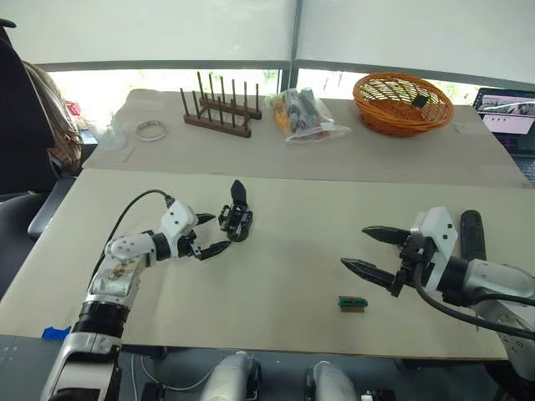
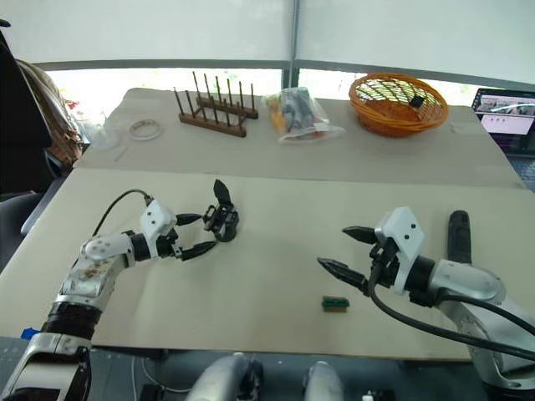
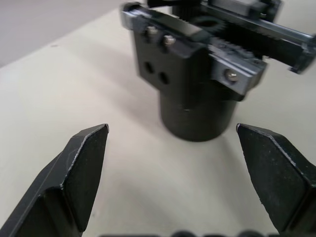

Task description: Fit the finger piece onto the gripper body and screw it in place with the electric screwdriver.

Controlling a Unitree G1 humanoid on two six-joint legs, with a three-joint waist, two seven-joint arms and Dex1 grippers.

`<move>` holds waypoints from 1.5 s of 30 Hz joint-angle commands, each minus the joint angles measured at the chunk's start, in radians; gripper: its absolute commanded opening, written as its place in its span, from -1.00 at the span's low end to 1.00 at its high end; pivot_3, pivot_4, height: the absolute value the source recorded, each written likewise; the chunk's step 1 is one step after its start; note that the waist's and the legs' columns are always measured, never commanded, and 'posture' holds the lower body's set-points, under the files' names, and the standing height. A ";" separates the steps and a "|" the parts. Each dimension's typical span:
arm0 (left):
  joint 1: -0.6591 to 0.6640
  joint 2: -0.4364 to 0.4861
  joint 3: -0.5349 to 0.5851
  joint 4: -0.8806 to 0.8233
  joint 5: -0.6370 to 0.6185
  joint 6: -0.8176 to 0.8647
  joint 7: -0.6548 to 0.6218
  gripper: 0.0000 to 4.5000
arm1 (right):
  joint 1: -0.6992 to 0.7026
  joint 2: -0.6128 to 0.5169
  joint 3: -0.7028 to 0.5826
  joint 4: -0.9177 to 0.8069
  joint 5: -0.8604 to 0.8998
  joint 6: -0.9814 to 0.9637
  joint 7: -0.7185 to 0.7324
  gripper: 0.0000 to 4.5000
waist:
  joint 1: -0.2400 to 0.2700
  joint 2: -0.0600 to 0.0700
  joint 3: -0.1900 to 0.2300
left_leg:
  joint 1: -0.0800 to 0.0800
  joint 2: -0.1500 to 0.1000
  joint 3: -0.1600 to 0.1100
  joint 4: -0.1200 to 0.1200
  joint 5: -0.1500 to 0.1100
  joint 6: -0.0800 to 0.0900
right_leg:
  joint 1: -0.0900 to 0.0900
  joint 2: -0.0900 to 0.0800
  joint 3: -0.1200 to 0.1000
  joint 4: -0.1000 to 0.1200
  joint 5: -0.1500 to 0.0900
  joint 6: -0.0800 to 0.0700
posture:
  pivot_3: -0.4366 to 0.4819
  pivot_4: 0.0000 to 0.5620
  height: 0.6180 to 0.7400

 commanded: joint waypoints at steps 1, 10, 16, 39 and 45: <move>-0.057 -0.015 -0.014 0.064 0.001 -0.052 -0.067 0.95 | 0.009 -0.013 -0.034 -0.028 0.002 -0.020 0.009 1.00 | -0.001 0.000 0.000 | 0.000 0.000 0.000 0.000 0.000 0.000 | 0.000 0.000 0.000 0.000 0.000 0.000 | -0.05 -0.47 1.00; -0.151 -0.104 0.001 0.219 0.013 -0.121 -0.042 0.60 | 0.041 -0.014 -0.042 -0.044 -0.011 -0.027 -0.003 1.00 | -0.001 0.000 0.000 | 0.000 0.000 0.000 0.000 0.000 0.001 | 0.000 0.000 0.001 0.000 0.000 0.000 | -0.05 -0.47 1.00; -0.107 -0.153 -0.035 0.046 -0.004 -0.058 -0.046 0.09 | 0.062 -0.002 -0.073 -0.049 0.003 -0.015 -0.017 1.00 | 0.002 0.000 0.000 | 0.000 0.001 0.000 0.000 0.000 0.001 | 0.000 0.000 0.001 0.000 0.000 0.000 | -0.05 -0.47 1.00; -0.108 -0.547 -0.308 -0.168 0.229 0.259 0.447 0.31 | 0.298 0.029 -0.225 -0.200 0.064 -0.001 -0.089 1.00 | 0.008 -0.001 0.000 | -0.011 0.001 -0.006 0.011 -0.001 0.005 | -0.002 0.002 0.003 0.000 0.002 0.003 | -0.05 -0.47 1.00; -0.154 -0.443 -0.276 -0.037 0.168 0.113 0.237 0.99 | 0.284 0.024 -0.229 -0.193 0.066 0.000 -0.097 1.00 | 0.009 0.000 0.000 | -0.010 0.001 -0.006 0.012 -0.001 0.005 | -0.002 0.002 0.003 0.000 0.001 0.003 | -0.05 -0.47 1.00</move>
